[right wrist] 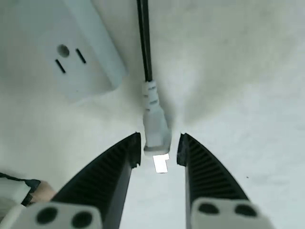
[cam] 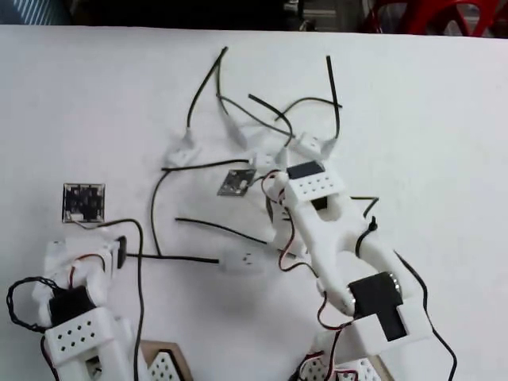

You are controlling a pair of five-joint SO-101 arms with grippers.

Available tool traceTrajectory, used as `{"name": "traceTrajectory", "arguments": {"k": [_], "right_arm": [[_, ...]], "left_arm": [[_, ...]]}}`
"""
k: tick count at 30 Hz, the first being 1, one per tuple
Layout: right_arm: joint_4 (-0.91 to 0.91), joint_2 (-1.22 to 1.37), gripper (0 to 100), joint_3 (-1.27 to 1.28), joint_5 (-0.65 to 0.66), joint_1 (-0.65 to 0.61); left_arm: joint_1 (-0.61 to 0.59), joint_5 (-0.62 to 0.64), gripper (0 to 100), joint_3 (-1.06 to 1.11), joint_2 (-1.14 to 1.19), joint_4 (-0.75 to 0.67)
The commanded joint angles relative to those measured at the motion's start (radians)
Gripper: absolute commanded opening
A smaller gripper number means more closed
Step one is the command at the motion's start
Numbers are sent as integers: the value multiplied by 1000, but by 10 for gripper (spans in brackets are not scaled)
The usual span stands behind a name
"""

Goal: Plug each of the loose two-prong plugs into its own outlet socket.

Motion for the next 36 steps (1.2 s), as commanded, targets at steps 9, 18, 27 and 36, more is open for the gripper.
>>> {"name": "traceTrajectory", "arguments": {"k": [9, 18, 27, 36], "right_arm": [[-5, 28, 141, -48, -58, -38], [-71, 79, 115, -54, -58, -41], [-71, 79, 104, -54, -58, -38], [-101, 79, 18, -54, -58, -18]], "left_arm": [[16, 0, 282, -40, -18, -26], [16, 0, 282, -40, -18, -26], [16, 0, 282, -40, -18, -26], [16, 0, 282, -40, -18, -26]]}}
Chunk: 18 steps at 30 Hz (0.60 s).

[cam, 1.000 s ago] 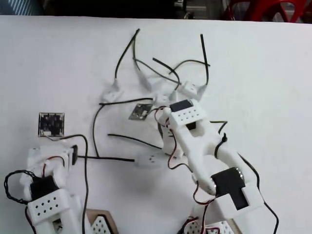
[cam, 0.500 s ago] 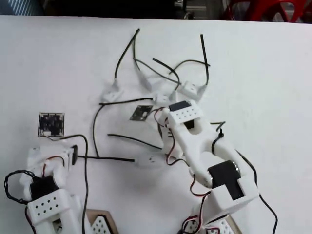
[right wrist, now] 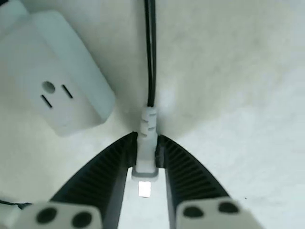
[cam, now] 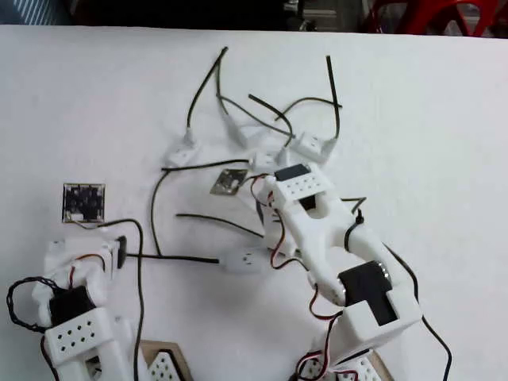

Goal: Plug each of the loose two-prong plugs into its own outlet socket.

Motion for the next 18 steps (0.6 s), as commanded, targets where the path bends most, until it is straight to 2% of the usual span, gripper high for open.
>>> {"name": "traceTrajectory", "arguments": {"k": [1, 9, 15, 18], "right_arm": [[-12, -5, 15, -38, -11, 21], [59, -176, 17, -35, -26, 59], [94, -438, 17, -32, -199, 38], [93, -538, 17, -29, -328, 8]], "left_arm": [[16, 0, 282, -40, -18, -26], [16, 0, 282, -40, -18, -26], [16, 0, 282, -40, -18, -26], [16, 0, 282, -40, -18, -26]]}}
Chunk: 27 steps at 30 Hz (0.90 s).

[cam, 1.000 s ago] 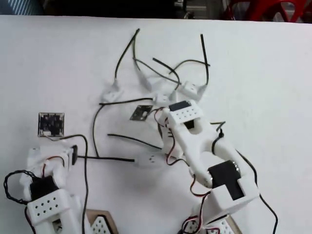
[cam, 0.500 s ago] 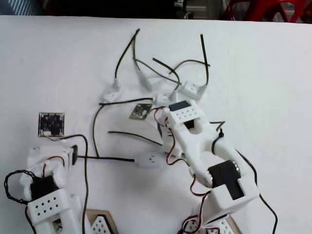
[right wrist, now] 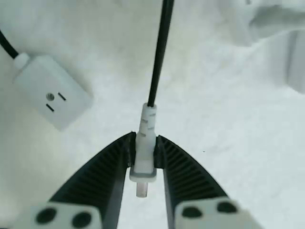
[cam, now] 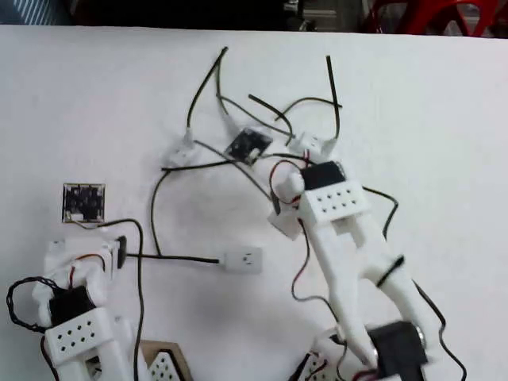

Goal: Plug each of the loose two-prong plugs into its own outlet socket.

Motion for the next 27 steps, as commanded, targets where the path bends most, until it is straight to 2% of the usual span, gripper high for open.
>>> {"name": "traceTrajectory", "arguments": {"k": [1, 5, 14, 21, 25, 27], "right_arm": [[5, -147, 17, -17, -163, -50], [-85, -249, 17, 77, -348, -120], [-501, -466, 17, 394, -588, -136], [-817, -550, 17, 624, -677, -128], [-897, -562, 17, 692, -744, -101], [-934, -555, 17, 713, -755, -62]], "left_arm": [[16, 0, 282, -40, -18, -26], [16, 0, 284, -40, -18, -26], [16, 0, 286, -40, -18, -26], [31, 2, 286, -41, -18, -26], [122, -2, 286, -46, -18, -20], [179, -49, 286, -57, -18, -17]]}}
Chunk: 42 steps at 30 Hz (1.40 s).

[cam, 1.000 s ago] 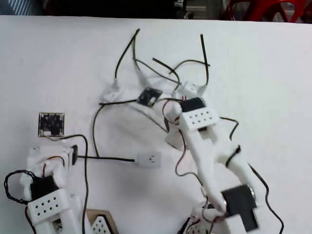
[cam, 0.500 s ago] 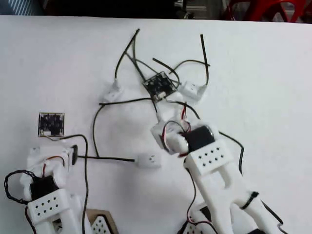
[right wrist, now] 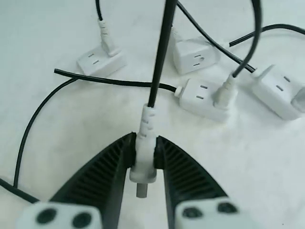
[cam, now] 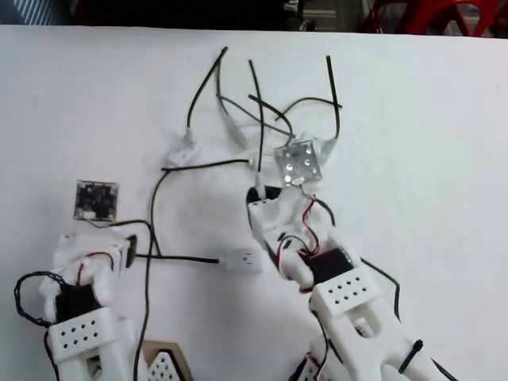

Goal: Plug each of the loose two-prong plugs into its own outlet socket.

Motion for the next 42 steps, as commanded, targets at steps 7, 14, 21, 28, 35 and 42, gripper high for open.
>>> {"name": "traceTrajectory", "arguments": {"k": [7, 14, 21, 28, 35, 42], "right_arm": [[-211, -21, 17, 72, -61, 148], [-282, -21, 17, 80, -110, 272], [-348, -21, 17, 75, -241, 446], [-357, -21, 17, 75, -241, 464], [-357, -21, 17, 75, -241, 470], [-357, -21, 17, 75, -235, 470]], "left_arm": [[329, -206, 286, -265, -12, 183], [654, -209, 287, -399, -10, 381], [932, -281, 287, -394, -10, 453], [1050, -255, 287, -459, 189, 399], [1148, -253, 283, -690, 680, 365], [1211, -256, 283, -793, 993, 295]]}}
